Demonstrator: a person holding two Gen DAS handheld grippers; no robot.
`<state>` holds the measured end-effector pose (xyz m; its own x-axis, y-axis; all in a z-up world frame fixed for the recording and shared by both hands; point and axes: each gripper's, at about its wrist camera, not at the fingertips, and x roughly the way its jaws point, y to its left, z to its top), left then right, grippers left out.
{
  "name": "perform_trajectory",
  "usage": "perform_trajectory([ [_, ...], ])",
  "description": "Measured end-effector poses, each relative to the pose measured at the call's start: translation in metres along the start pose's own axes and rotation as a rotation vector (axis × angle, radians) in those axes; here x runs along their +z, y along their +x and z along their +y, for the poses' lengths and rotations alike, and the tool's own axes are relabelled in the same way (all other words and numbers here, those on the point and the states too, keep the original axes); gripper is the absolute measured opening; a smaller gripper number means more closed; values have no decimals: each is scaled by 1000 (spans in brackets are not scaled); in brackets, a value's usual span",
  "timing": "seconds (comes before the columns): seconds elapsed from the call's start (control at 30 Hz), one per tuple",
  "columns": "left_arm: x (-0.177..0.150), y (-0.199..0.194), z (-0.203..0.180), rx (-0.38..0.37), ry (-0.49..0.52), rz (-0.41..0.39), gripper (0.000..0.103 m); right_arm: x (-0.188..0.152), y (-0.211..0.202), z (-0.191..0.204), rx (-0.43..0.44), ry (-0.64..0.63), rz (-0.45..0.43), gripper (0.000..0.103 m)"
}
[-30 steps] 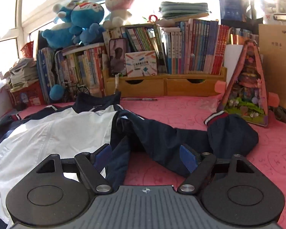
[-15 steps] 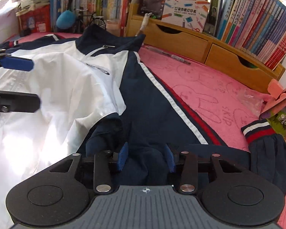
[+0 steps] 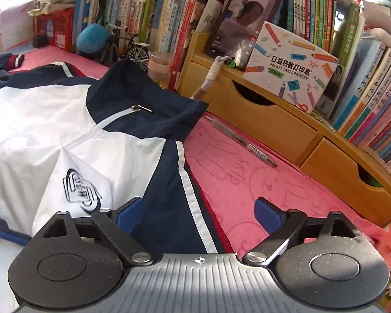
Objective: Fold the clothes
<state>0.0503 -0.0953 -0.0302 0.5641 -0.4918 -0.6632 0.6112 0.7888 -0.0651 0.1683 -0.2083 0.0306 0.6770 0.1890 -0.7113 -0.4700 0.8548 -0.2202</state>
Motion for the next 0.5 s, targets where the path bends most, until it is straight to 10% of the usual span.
perform_trajectory([
  [0.1,0,-1,3,-38,-11,-8,103,12,31,-3,115,103,47,99],
  [0.27,2,-1,5,-66,-21,-14,103,18,38,9,102,91,53,19],
  [0.5,2,-2,6,-81,-30,-18,103,49,44,42,-295,-235,-70,9],
])
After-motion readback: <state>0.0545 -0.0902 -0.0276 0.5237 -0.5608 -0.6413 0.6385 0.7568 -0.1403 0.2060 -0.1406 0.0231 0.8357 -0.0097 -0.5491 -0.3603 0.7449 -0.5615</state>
